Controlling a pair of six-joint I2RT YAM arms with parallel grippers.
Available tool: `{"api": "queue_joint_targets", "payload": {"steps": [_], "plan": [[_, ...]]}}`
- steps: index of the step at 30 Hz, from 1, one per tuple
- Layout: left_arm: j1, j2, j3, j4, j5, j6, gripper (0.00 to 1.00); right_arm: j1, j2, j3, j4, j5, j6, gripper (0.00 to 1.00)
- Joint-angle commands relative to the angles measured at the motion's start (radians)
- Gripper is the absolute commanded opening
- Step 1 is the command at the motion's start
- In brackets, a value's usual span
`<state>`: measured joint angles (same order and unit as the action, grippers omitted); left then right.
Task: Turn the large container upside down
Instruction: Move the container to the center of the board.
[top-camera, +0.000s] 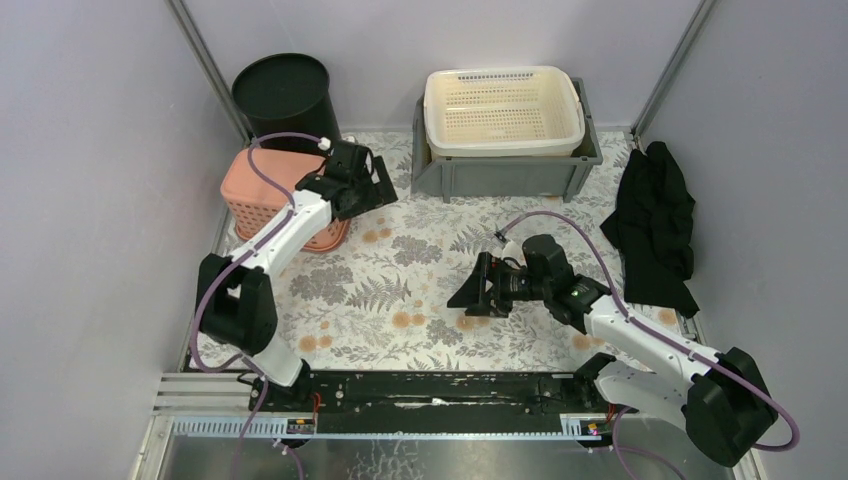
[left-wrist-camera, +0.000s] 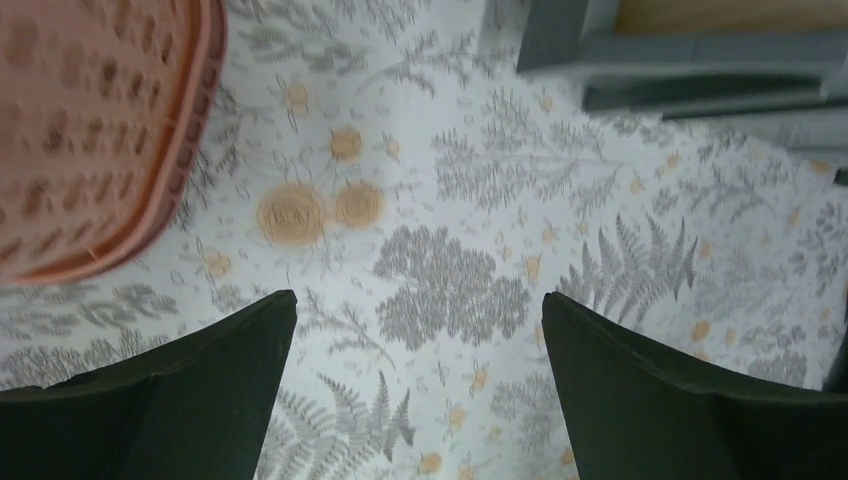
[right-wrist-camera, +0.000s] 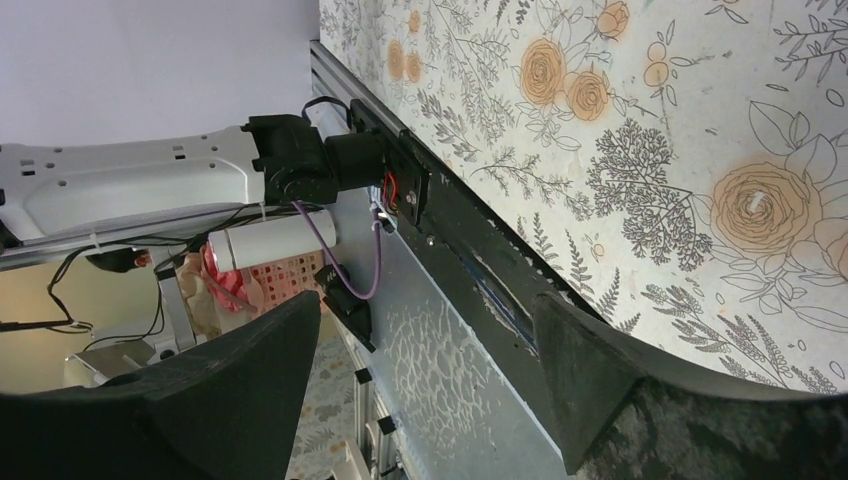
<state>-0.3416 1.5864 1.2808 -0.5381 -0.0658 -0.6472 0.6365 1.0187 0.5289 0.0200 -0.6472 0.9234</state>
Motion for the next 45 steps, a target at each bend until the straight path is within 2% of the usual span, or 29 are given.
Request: {"api": "queue_joint_targets", "payload": {"steps": [1,7,13,19,22,27,31,37,45], "plan": [[0.061,0.063,0.105,0.046,-0.031,0.057,1.00,0.000,-0.010,0.000,-0.023,0.008,-0.021,0.85],[0.111,0.178,0.236,0.033,-0.062,0.088,1.00,0.000,-0.014,-0.003,-0.022,0.000,-0.021,0.85],[0.178,0.244,0.260,0.059,-0.071,0.099,1.00,0.000,-0.033,-0.008,-0.048,0.002,-0.030,0.85],[0.251,0.279,0.271,0.092,-0.032,0.112,1.00,0.000,-0.035,-0.010,-0.054,0.002,-0.033,0.86],[0.259,0.292,0.319,0.090,-0.013,0.127,1.00,0.000,-0.023,-0.007,-0.051,0.001,-0.034,0.86],[0.240,0.263,0.350,0.109,0.108,0.108,1.00,0.000,0.012,0.038,-0.078,0.020,-0.063,0.86],[0.200,0.198,0.332,0.132,0.181,0.099,1.00,0.000,0.058,0.160,-0.203,0.078,-0.159,0.86],[0.132,0.067,0.273,0.119,0.236,0.071,1.00,-0.001,0.181,0.439,-0.402,0.201,-0.323,0.85],[0.082,-0.190,-0.022,0.136,0.248,0.035,1.00,-0.069,0.426,0.928,-0.607,0.335,-0.495,0.77]]}}
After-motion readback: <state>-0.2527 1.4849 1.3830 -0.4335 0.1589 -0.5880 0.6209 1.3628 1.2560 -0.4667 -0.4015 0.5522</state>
